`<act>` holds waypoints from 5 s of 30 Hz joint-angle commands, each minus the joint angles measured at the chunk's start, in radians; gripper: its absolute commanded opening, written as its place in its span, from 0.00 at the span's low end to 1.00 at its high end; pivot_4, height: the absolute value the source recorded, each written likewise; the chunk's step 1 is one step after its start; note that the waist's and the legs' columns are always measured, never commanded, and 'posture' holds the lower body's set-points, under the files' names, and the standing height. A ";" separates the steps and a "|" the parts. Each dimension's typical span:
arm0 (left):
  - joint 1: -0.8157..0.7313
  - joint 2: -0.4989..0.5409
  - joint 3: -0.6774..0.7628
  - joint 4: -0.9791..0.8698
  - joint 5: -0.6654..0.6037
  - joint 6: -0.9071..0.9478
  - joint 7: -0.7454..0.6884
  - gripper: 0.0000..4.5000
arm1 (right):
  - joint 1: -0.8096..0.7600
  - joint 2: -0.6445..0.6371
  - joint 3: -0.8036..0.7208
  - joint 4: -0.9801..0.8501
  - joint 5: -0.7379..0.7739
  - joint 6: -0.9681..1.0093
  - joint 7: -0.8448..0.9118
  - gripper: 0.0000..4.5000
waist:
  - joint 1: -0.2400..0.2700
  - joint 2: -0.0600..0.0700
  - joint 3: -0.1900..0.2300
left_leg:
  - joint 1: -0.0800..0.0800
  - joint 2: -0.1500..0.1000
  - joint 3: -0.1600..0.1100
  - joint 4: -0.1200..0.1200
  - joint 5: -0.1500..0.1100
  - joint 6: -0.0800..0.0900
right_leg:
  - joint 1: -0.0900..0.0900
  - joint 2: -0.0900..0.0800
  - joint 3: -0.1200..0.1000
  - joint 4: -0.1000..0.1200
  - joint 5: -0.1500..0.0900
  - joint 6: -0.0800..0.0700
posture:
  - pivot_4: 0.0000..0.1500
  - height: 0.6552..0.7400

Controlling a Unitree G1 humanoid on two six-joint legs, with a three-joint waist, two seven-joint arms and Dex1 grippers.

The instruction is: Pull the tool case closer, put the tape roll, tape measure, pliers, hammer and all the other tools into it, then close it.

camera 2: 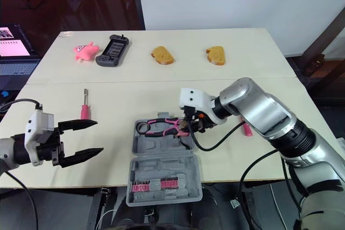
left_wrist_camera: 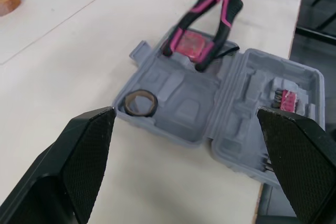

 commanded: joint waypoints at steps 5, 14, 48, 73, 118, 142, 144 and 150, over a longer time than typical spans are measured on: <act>0.085 -0.016 0.052 -0.033 0.027 -0.055 -0.004 1.00 | -0.050 0.064 0.101 0.038 -0.110 -0.029 -0.054 0.21 | -0.002 0.000 0.000 | 0.000 0.000 0.000 0.000 0.000 0.000 | 0.000 0.000 0.000 0.000 0.000 0.000 | 1.00 0.75; 0.124 -0.017 0.065 -0.030 0.031 -0.083 0.002 1.00 | -0.044 0.149 0.155 0.090 -0.157 -0.047 -0.066 0.21 | 0.000 0.000 0.000 | 0.000 0.000 0.001 0.000 0.000 0.000 | 0.000 0.000 0.000 0.000 0.000 0.000 | 1.00 0.75; 0.115 0.007 0.031 -0.019 0.067 -0.099 -0.013 1.00 | 0.034 0.290 0.194 0.294 -0.264 -0.209 -0.062 0.21 | -0.007 0.000 0.000 | 0.000 0.001 0.001 -0.001 0.000 0.000 | -0.001 0.000 0.000 0.000 0.000 0.000 | 1.00 0.75; 0.040 -0.006 -0.070 0.006 0.077 -0.114 -0.016 1.00 | 0.258 0.338 -0.113 0.232 -0.139 -0.450 -0.144 0.58 | -0.002 -0.001 0.000 | 0.000 0.000 0.001 -0.001 0.000 -0.001 | 0.000 0.000 -0.001 0.000 0.000 -0.001 | 1.00 0.75; -0.053 0.018 -0.141 0.101 0.215 -0.145 0.043 1.00 | 0.316 0.422 -0.288 0.430 -0.106 -0.822 -0.107 0.01 | 0.001 0.000 -0.010 | 0.010 0.001 0.001 -0.005 0.000 -0.001 | 0.008 0.000 0.000 -0.001 -0.001 -0.003 | 1.00 0.75; -0.110 0.009 -0.372 0.337 0.386 -0.386 -0.061 0.00 | 0.673 -0.007 -0.368 0.394 -0.222 -1.060 0.009 0.00 | 0.004 0.002 -0.002 | 0.008 0.001 0.002 -0.004 -0.001 -0.001 | 0.002 -0.002 -0.001 -0.003 -0.004 -0.006 | 1.00 0.75; -0.107 -0.014 -0.387 0.326 0.390 -0.384 -0.042 0.00 | 0.672 0.002 -0.355 0.392 -0.226 -1.061 0.009 0.00 | 0.004 0.002 -0.002 | 0.008 0.001 0.002 -0.004 -0.001 0.000 | 0.003 -0.002 -0.001 -0.003 -0.004 -0.006 | 1.00 0.75; -0.123 -0.070 -0.439 0.325 0.410 -0.330 0.026 0.00 | 0.643 0.057 -0.300 0.425 -0.265 -1.068 -0.001 0.00 | 0.002 0.001 -0.002 | 0.008 0.001 0.002 -0.004 0.000 0.000 | 0.005 -0.001 -0.001 -0.002 -0.003 -0.005 | 1.00 0.75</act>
